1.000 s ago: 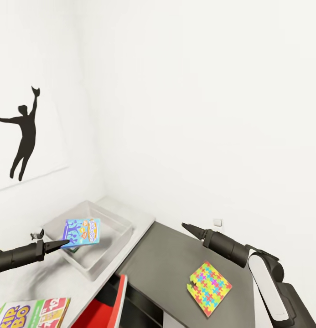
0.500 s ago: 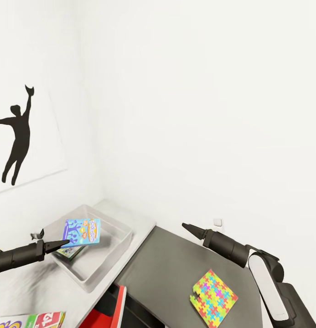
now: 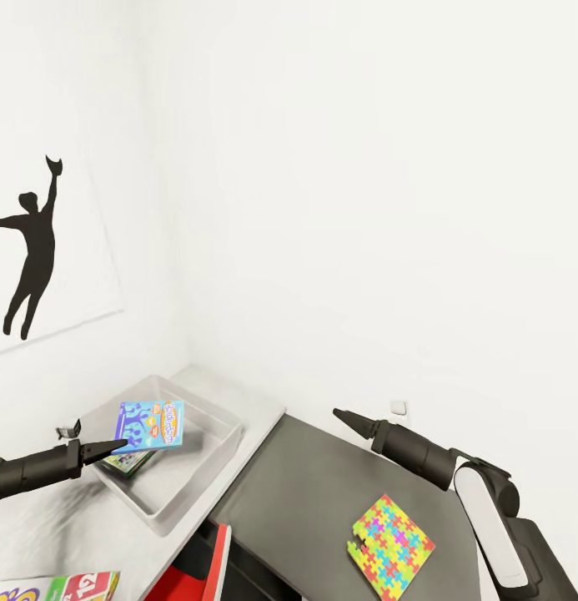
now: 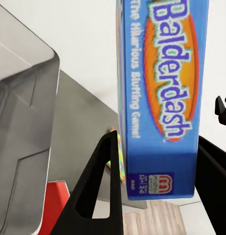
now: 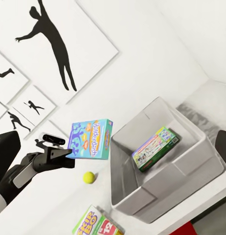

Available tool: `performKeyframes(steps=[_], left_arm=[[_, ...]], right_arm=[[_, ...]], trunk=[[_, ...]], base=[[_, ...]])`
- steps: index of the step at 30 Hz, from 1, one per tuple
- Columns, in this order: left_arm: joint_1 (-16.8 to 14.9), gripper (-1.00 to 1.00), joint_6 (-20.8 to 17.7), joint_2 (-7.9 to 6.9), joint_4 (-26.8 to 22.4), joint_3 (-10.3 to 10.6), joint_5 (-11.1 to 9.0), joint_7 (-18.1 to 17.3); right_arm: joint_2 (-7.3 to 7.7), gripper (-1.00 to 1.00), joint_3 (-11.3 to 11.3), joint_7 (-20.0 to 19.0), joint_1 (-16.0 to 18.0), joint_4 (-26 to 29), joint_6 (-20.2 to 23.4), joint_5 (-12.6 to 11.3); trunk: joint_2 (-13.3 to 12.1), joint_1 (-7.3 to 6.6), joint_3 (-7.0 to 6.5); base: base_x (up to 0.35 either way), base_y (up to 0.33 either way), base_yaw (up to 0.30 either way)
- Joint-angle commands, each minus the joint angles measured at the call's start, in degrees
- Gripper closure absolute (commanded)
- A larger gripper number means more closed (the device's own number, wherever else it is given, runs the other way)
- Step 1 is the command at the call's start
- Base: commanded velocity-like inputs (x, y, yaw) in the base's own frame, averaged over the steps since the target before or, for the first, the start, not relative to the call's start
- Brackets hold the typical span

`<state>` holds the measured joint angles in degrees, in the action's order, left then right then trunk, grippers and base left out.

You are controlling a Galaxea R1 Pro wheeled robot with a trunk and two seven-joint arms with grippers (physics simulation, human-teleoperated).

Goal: Put all the toys in the child's room - the three board games (two on the bed and one on the table), the two jigsaw puzzles on the table, and the tennis ball on the table - inside the toy box on the table in the child's room.

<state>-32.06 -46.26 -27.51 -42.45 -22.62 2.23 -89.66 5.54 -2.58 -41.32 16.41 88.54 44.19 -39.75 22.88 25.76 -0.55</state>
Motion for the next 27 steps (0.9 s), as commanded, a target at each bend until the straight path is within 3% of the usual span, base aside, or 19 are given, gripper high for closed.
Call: performKeyframes(steps=[1,10,16,19,22,27], left_arm=[[-0.02,1.00,-0.59,0.01,0.00,-0.10,0.23,-0.34],[-0.11,1.00,-2.12,-0.07,-0.05,-0.41,0.19,-0.34],[-0.53,1.00,-8.80,0.05,-4.22,-0.51,0.30,-0.34],[-0.60,1.00,-11.64,1.18,-9.21,-0.50,0.35,-0.34],[-0.63,1.00,-12.95,3.50,-15.11,-0.40,0.70,-0.34],[-0.64,1.00,-13.57,5.62,-19.53,-0.18,1.21,-0.34]], right_arm=[[0.00,-1.00,-0.05,-0.06,0.02,-0.05,0.32,-0.17],[-0.01,-1.00,0.03,0.60,0.02,-0.20,-1.10,-0.24],[0.00,-1.00,0.03,0.62,0.02,-0.21,-1.28,-0.32],[0.00,-1.00,0.03,0.63,0.02,-0.21,-1.30,-0.42],[0.00,-1.00,0.03,0.55,0.02,-0.21,-1.30,-0.58],[0.03,-1.00,-0.12,0.15,0.02,-0.21,-1.24,-0.70]], trunk=[[0.04,0.02,0.02],[0.04,0.02,0.02],[0.04,0.02,0.02],[0.04,0.02,0.02],[0.04,0.02,0.02],[0.04,0.02,0.02]], base=[[0.000,0.000,0.000],[0.000,0.000,0.000],[0.000,0.000,0.000],[0.000,0.000,0.000],[0.000,0.000,0.000],[0.000,0.000,0.000]])
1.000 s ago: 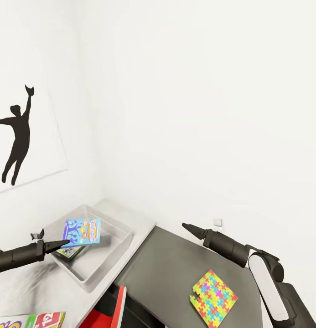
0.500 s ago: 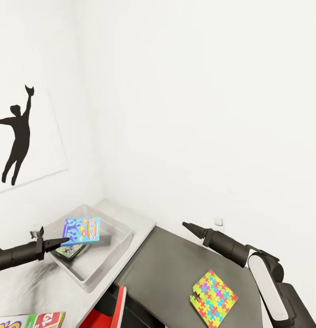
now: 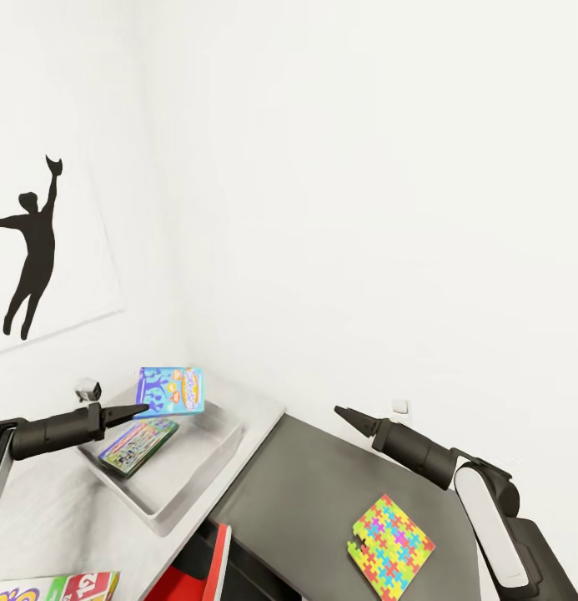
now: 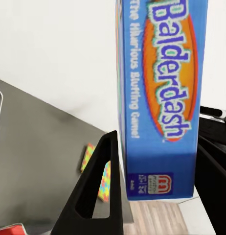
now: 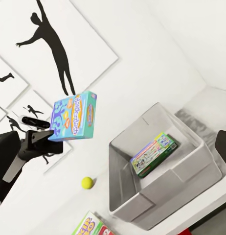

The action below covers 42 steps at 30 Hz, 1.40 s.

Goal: Put all the toys in the child's room - the three board games (two on the bed and one on the table), the two jigsaw puzzles on the table, and the tennis ball on the table - inside the toy box on the table in the child's room.

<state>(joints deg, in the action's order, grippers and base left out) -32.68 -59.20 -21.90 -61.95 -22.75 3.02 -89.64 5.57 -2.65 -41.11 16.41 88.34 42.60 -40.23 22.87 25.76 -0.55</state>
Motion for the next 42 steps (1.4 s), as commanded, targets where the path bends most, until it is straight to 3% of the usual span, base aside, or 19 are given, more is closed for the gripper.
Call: performKeyframes(steps=[1,6,11,15,18,20,23,35,38,42], left_arm=[[-0.02,1.00,-0.67,0.14,-0.31,-0.05,0.48,-0.36],[-0.02,1.00,-0.80,0.81,-1.55,-0.21,0.73,-0.36],[-0.02,1.00,-0.80,3.33,-2.47,-0.50,0.96,3.31],[-0.02,1.00,-0.80,7.50,-3.35,-4.47,1.00,9.43],[-0.02,1.00,-0.80,11.79,-4.17,-8.18,1.67,14.11],[-0.02,1.00,-0.80,13.49,-4.33,-9.00,2.04,16.07],[-0.02,1.00,-0.80,14.89,-4.50,-9.93,2.24,17.99],[0.10,1.00,-0.80,14.97,-4.74,-16.12,2.58,18.96],[0.21,1.00,-0.80,14.93,-4.77,-17.63,3.99,18.97],[0.35,1.00,-0.80,14.95,-4.83,-18.12,5.20,18.98]], right_arm=[[0.01,-1.00,-0.07,-0.09,0.02,-0.01,0.36,-0.22],[-0.02,-1.00,-0.10,-0.18,0.02,-0.01,0.38,-0.27],[-0.03,-1.00,-0.08,-0.19,0.02,-0.01,0.38,-0.28],[-0.03,-1.00,-0.08,-0.20,0.02,-0.01,0.38,-0.28],[-0.03,-1.00,-0.08,-0.24,0.02,-0.01,0.38,-0.28],[-0.03,-1.00,-0.08,-0.26,0.02,-0.01,0.38,-0.28],[-0.03,-1.00,-0.12,-0.32,0.02,-0.01,0.38,-0.28],[-0.02,-1.00,-0.11,-0.33,0.02,-0.01,0.39,-0.28],[-0.03,-1.00,-0.09,-0.30,0.02,-0.01,0.38,-0.28],[-0.03,-1.00,-0.08,-0.29,0.02,-0.01,0.38,-0.28]], trunk=[[0.04,0.02,0.03],[0.04,0.02,0.03],[0.04,0.02,0.03],[0.04,0.02,0.03],[0.04,0.02,0.03],[0.04,0.02,0.03],[0.04,0.02,0.03],[0.04,0.02,0.03],[0.04,0.02,0.03],[0.04,0.02,0.03]], base=[[0.000,0.000,0.000],[0.000,0.000,0.000],[0.000,0.000,0.000],[0.000,0.000,0.000],[0.000,0.000,0.000],[0.000,0.000,0.000],[0.000,0.000,0.000],[0.000,0.000,0.000],[0.000,0.000,0.000],[0.000,0.000,0.000]])
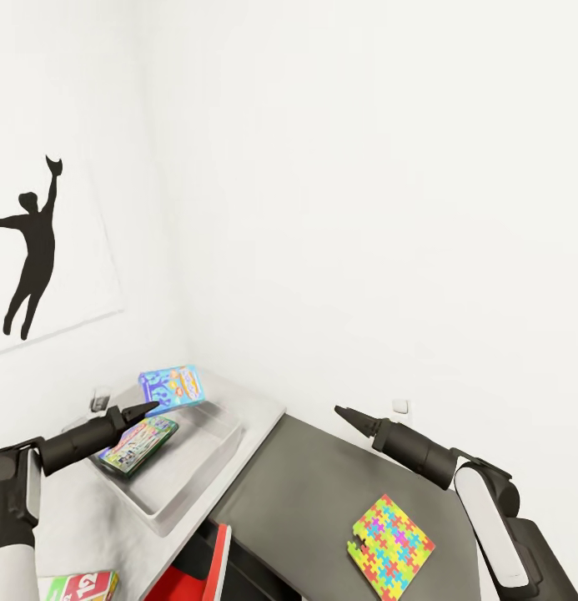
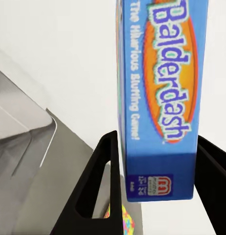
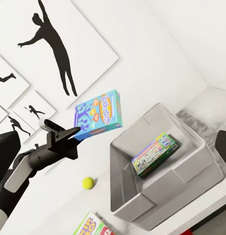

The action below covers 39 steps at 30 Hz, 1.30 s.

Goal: Put all the toys in the child's room - the three board games (two on the bed and one on the table), the two jigsaw puzzles on the table, and the tennis ball on the table - inside the toy box on the table in the child's room.

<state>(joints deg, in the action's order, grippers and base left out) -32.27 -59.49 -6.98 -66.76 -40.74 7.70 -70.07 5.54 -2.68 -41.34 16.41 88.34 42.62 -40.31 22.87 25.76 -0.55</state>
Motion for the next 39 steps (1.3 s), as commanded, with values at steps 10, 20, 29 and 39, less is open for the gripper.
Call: performKeyframes(steps=[10,20,29,39], left_arm=[[0.10,1.00,-0.51,0.65,-0.04,-2.10,5.11,0.26],[0.10,1.00,-0.51,2.60,0.04,-6.40,14.51,0.37],[-0.04,1.00,-0.51,5.75,0.15,-7.31,19.62,0.37],[-0.20,1.00,-0.51,7.04,0.99,-7.41,19.89,0.43]], right_arm=[[0.00,-1.00,-0.05,-0.05,0.02,-0.01,0.35,-0.20],[0.00,-1.00,-0.05,-0.07,0.02,-0.03,0.35,-0.20],[0.00,-1.00,-0.11,-0.13,0.02,-0.02,0.35,-0.20],[0.09,-1.00,-0.14,-0.14,0.02,-0.09,0.35,-0.21]], trunk=[[0.04,0.02,0.02],[0.04,0.02,0.02],[0.04,0.02,0.02],[0.04,0.02,0.02]], base=[[0.000,0.000,0.000],[0.000,0.000,0.000],[0.000,0.000,0.000],[0.000,0.000,0.000]])
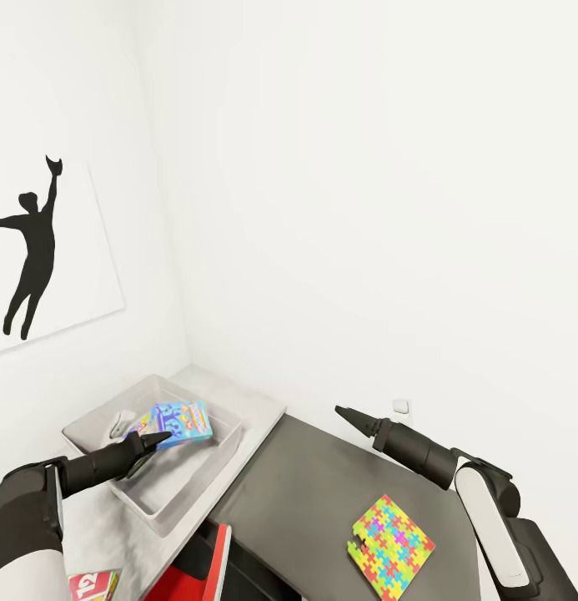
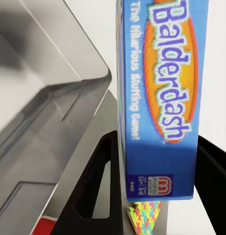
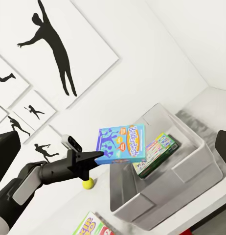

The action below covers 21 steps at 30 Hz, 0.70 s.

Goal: Put all the toys in the child's room - the three board games (two on the bed and one on the table), the two jigsaw puzzles on the table, and the tennis ball on the table - inside the toy box on the table in the child's room.

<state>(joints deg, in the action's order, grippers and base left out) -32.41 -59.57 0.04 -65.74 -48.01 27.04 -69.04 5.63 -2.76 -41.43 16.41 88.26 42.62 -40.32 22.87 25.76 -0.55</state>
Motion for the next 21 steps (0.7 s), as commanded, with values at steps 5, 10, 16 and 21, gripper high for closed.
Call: performKeyframes(steps=[5,10,16,21], left_arm=[[-0.10,1.00,-0.43,0.75,0.28,-0.80,1.67,-0.40],[-0.16,1.00,-0.43,1.12,0.30,-2.13,3.69,-0.32],[-0.19,1.00,-0.43,1.18,0.33,-2.56,4.02,-0.31],[-0.19,1.00,-0.43,1.45,0.35,-3.16,4.07,-0.30]], right_arm=[[0.04,-1.00,-0.05,-0.06,0.02,-0.01,0.35,-0.22],[0.00,-1.00,-0.05,-0.06,0.02,-0.01,0.35,-0.22],[0.05,-1.00,-0.05,-0.06,0.02,0.00,0.35,-0.21],[0.00,-1.00,-0.05,-0.06,0.02,-0.01,0.35,-0.20]], trunk=[[0.05,0.02,0.03],[0.05,0.02,0.03],[0.05,0.02,0.03],[0.05,0.02,0.03]], base=[[0.000,0.000,0.000],[0.000,0.000,0.000],[0.000,0.000,0.000],[0.000,0.000,0.000]])
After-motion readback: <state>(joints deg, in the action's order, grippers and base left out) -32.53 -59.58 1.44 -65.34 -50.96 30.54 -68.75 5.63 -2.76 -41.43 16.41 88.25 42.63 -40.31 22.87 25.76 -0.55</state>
